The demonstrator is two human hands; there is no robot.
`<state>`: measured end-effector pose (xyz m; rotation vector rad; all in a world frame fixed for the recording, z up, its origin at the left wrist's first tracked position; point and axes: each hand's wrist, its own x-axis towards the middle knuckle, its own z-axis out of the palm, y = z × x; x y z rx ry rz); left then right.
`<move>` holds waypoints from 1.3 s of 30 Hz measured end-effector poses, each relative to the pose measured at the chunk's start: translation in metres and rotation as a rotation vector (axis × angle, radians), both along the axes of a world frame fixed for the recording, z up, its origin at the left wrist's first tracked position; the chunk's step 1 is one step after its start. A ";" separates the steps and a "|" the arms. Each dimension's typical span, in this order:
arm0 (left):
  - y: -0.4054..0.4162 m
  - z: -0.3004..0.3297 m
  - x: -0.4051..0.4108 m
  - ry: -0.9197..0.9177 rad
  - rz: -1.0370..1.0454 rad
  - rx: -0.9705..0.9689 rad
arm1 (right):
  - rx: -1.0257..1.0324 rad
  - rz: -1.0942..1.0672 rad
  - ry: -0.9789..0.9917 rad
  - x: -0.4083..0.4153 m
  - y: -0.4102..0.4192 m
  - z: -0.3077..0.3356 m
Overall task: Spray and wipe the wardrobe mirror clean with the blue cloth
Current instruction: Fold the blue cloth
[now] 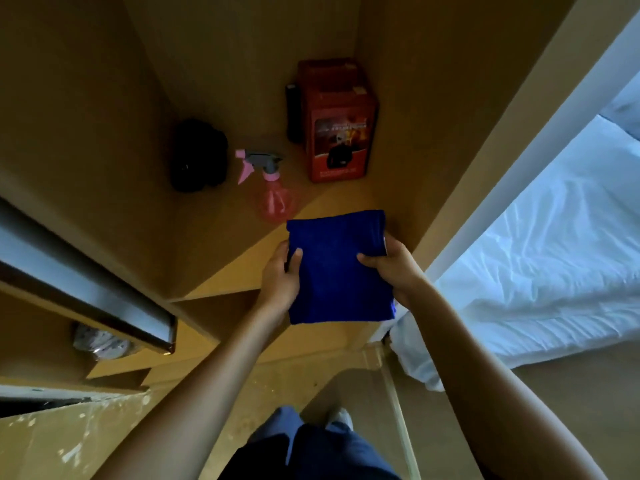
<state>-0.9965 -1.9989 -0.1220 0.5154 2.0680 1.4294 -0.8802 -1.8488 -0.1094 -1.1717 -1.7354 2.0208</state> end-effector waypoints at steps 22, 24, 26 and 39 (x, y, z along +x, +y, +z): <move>0.097 -0.088 -0.064 0.908 -0.360 -0.490 | 1.250 0.449 -0.684 -0.098 0.047 -0.094; 0.101 -0.090 -0.060 0.884 -0.339 -0.500 | 1.267 0.480 -0.678 -0.098 0.052 -0.092; 0.107 -0.090 -0.060 0.869 -0.314 -0.503 | 1.285 0.503 -0.686 -0.101 0.059 -0.090; 0.137 -0.089 -0.082 0.879 -0.323 -0.516 | 1.263 0.470 -0.703 -0.124 0.087 -0.090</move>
